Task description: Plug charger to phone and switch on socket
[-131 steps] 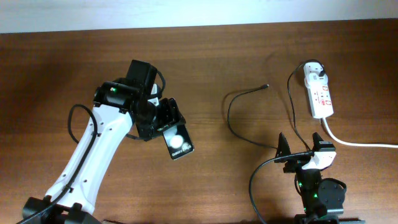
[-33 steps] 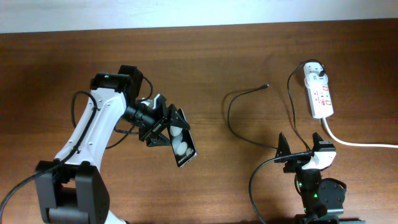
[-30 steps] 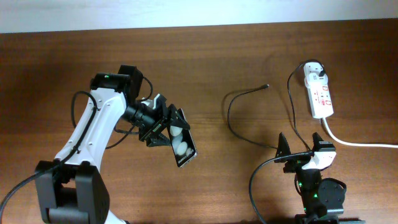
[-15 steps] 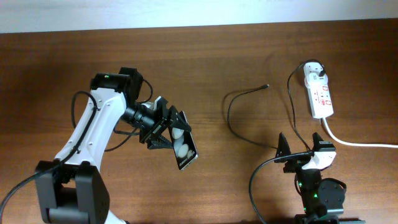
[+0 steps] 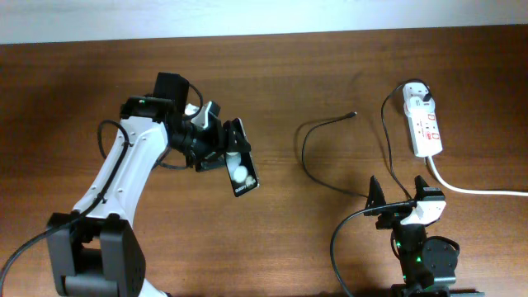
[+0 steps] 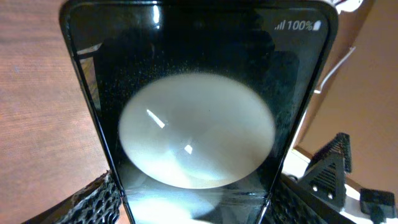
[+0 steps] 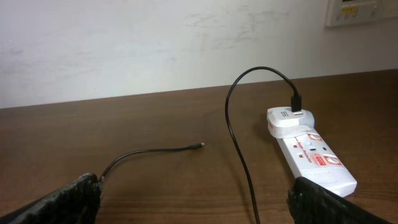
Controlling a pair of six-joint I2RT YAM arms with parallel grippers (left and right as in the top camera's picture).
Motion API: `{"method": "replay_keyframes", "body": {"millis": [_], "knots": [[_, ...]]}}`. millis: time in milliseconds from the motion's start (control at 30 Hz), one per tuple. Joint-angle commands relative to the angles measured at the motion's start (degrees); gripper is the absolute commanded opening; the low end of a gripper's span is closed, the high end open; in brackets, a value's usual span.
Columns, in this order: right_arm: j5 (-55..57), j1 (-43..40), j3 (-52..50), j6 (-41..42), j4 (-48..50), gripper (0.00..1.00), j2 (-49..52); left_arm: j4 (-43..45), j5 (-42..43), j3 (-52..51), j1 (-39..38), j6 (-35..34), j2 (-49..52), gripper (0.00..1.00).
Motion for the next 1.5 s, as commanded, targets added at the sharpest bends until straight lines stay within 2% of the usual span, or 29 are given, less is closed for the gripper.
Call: {"method": "replay_keyframes", "body": {"millis": [0,100,333,367,400,433,467,500,533,600,633,667,700,867,1000,1033,1100,1133,1233,1300,1400,1467], "knots": [[0.04,0.42,-0.28,0.04,-0.31,0.99,-0.33,3.39,-0.81,1.2,0.0,0.92,0.09,0.56],[0.04,0.42,-0.28,0.04,-0.31,0.99,-0.33,7.39,-0.85,1.2,0.0,0.9,0.09,0.56],[-0.83,0.42,-0.28,0.87,0.0,0.99,-0.33,7.41,-3.67,1.2,0.11,0.92,0.09,0.57],[-6.05,0.48,-0.28,8.87,0.24,0.99,-0.33,7.41,-3.67,1.2,0.11,0.92,0.09,0.57],[-17.14,0.48,-0.28,23.85,1.25,0.99,-0.33,7.39,-3.65,1.2,0.11,0.9,0.09,0.57],[-24.35,0.48,-0.28,32.63,1.49,0.99,-0.33,7.34,-3.63,1.2,0.11,0.85,0.09,0.57],[-34.29,0.48,-0.28,45.81,1.6,0.99,-0.33,7.28,-3.61,1.2,0.09,-0.52,0.09,0.57],[-42.51,0.48,-0.28,55.67,1.55,0.99,-0.33,7.26,-3.58,1.2,0.09,-4.66,0.09,0.57],[-47.43,0.48,-0.28,59.41,1.38,0.99,-0.33,7.28,-2.97,1.2,0.09,-7.41,0.09,0.57],[-45.11,0.46,-0.28,59.41,1.46,0.99,-0.33,7.3,1.46,1.2,0.09,-9.14,0.09,0.57],[-42.84,0.46,-0.28,56.74,1.55,0.99,-0.33,7.32,3.19,1.2,0.09,-10.43,0.09,0.57],[-42.77,0.46,-0.28,47.5,1.79,0.99,-0.33,7.32,3.56,1.2,0.02,-10.93,0.09,0.58],[-42.66,0.46,-0.28,43.93,0.48,0.99,-0.31,7.32,3.54,1.2,-0.09,-11.23,0.09,0.58],[-42.64,0.48,5.07,41.2,-0.2,0.99,4.37,9.25,3.5,1.2,-1.66,-15.89,0.09,0.57],[-41.42,0.59,18.45,26.95,-4.61,0.99,25.29,10.91,3.5,1.2,-1.68,-17.29,0.09,0.57],[-41.18,1.36,20.85,24.48,-4.59,0.95,29.38,11.39,3.52,1.2,-1.68,-19.52,0.09,0.56],[-33.05,8.04,25.51,22.34,-3.06,0.94,38.77,13.86,3.52,1.2,-1.68,-23.71,0.09,0.56],[-25.86,16.13,26.62,21.79,2.03,0.94,44.24,14.05,3.52,1.2,-1.68,-25.09,0.09,0.56],[-7.17,30.91,26.75,23.91,12.13,0.93,53.9,14.27,3.54,1.2,-1.68,-26.84,0.09,0.56],[-0.52,38.99,26.75,25.33,26.56,0.86,64.41,14.25,4.7,1.2,-1.68,-26.82,0.09,0.56],[2.01,40.26,27.3,29.73,38.36,0.8,73.37,14.23,5.95,1.2,-1.68,-26.82,0.09,0.57],[1.99,40.26,30.88,29.83,39.43,0.67,78.23,14.21,7.48,1.2,-1.68,-26.82,0.09,0.56]]}}
